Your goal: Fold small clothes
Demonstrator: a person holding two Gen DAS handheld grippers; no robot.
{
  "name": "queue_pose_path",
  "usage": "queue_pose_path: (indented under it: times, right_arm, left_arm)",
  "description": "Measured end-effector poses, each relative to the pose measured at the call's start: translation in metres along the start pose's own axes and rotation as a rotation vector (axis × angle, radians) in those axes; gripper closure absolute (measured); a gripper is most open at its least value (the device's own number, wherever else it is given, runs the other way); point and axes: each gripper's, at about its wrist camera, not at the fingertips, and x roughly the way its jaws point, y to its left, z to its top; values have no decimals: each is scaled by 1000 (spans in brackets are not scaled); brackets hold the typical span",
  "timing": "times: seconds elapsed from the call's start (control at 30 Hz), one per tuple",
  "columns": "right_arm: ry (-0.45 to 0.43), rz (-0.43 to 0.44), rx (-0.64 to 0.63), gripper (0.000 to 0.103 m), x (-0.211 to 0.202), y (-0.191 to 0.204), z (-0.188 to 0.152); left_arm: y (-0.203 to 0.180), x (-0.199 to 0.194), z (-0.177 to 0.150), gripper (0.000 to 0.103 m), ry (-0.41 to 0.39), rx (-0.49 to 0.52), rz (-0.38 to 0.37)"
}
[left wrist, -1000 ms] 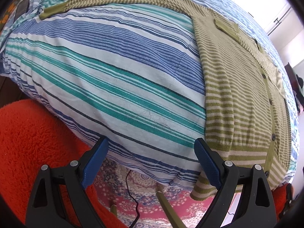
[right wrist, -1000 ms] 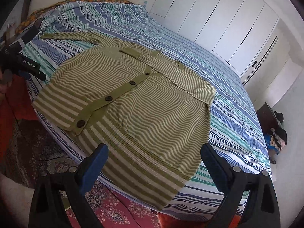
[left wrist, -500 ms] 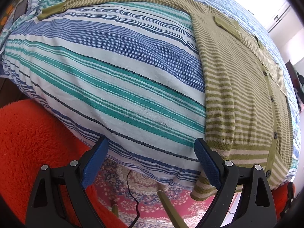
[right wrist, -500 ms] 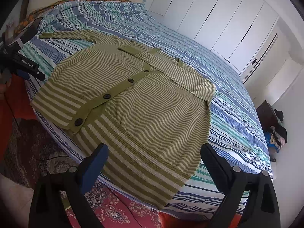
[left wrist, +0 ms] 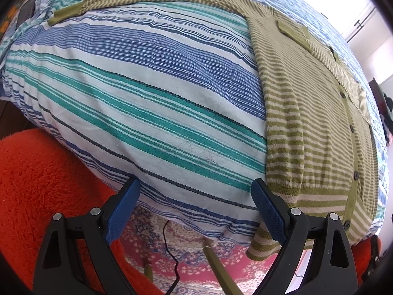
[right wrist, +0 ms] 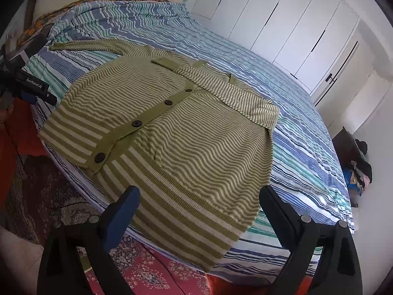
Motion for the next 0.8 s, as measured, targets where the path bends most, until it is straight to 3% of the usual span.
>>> queue_pose_path:
  times: [0.8]
  right_arm:
    - [6, 2, 0, 6, 2, 2, 0]
  left_arm:
    - [-2, 2, 0, 10, 4, 1, 2]
